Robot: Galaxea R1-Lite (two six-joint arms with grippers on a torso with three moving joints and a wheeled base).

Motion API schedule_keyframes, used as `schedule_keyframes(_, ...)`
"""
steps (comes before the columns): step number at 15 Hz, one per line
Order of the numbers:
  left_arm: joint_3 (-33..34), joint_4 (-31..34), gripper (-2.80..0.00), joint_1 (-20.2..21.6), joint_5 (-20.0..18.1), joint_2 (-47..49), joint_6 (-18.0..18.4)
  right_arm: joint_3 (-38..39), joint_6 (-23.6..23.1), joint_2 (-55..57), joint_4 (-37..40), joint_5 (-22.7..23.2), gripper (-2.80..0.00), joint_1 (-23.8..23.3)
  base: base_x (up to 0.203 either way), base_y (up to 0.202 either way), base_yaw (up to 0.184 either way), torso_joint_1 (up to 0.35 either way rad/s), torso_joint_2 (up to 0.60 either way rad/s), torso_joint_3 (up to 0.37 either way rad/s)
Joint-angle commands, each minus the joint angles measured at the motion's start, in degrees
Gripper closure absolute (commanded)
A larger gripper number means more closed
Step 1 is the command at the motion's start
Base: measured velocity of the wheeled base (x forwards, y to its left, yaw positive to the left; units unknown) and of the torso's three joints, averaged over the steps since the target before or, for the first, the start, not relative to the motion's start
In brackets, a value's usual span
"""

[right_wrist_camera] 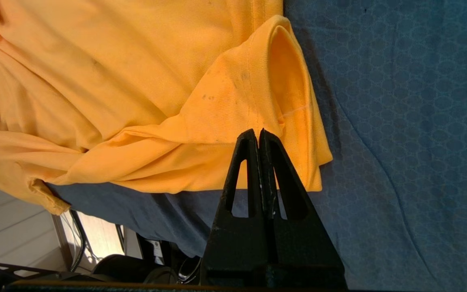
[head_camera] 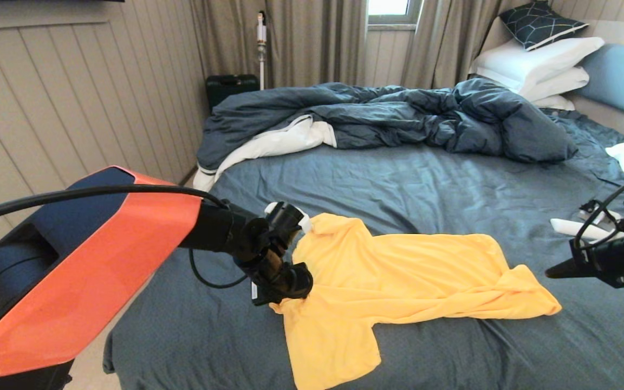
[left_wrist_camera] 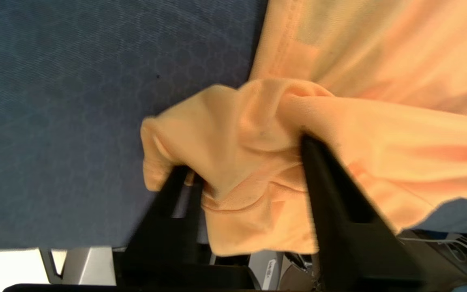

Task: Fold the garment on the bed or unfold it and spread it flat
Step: Fold the yellow T-shirt

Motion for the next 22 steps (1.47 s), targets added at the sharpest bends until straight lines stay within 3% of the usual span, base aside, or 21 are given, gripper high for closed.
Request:
schedule_keyframes(1,0.6,0.3,-2.8,0.1,0.0,-2.0,-0.3,0.5,-0.1,-0.3,0.2,0.2,0.0,-0.2,0.0,0.0,0.0,0.0,0.0,0.0)
schedule_keyframes(6,7.1,0.7,-2.8,0.4,0.1,-11.3,-1.0,1.4,0.0,-1.7,0.4,1.8,0.0,-0.2,0.0,0.0,0.0,0.0,0.0,0.0)
schedule_keyframes(9,10.0,0.7,-2.8,0.3,-0.1,-12.2,-1.1,1.9,0.0,-2.1,0.4,2.5,0.0,-0.3,0.0,0.0,0.0,0.0,0.0,0.0)
schedule_keyframes(10,12.5,0.6,0.0,-0.2,-0.4,-12.9,-1.1,2.1,0.0,-2.4,0.4,2.8,0.0,-0.3,0.0,0.0,0.0,0.0,0.0,0.0)
schedule_keyframes(13,18.0,-1.2,0.0,-5.1,0.0,-13.8,-0.6,2.2,0.0,-2.4,0.4,3.2,0.0,-0.3,0.0,0.0,0.0,0.0,0.0,0.0)
schedule_keyframes(15,20.8,-6.5,0.0,-7.9,1.4,-12.1,-0.6,2.5,0.0,-2.5,0.4,3.3,0.0,-0.3,0.0,0.0,0.0,0.0,0.0,0.0)
schedule_keyframes(22,24.0,-8.0,0.0,-10.9,0.8,-10.4,-1.2,2.6,-0.1,-2.8,0.3,3.3,0.0,-0.1,0.0,0.0,0.0,0.0,0.0,0.0)
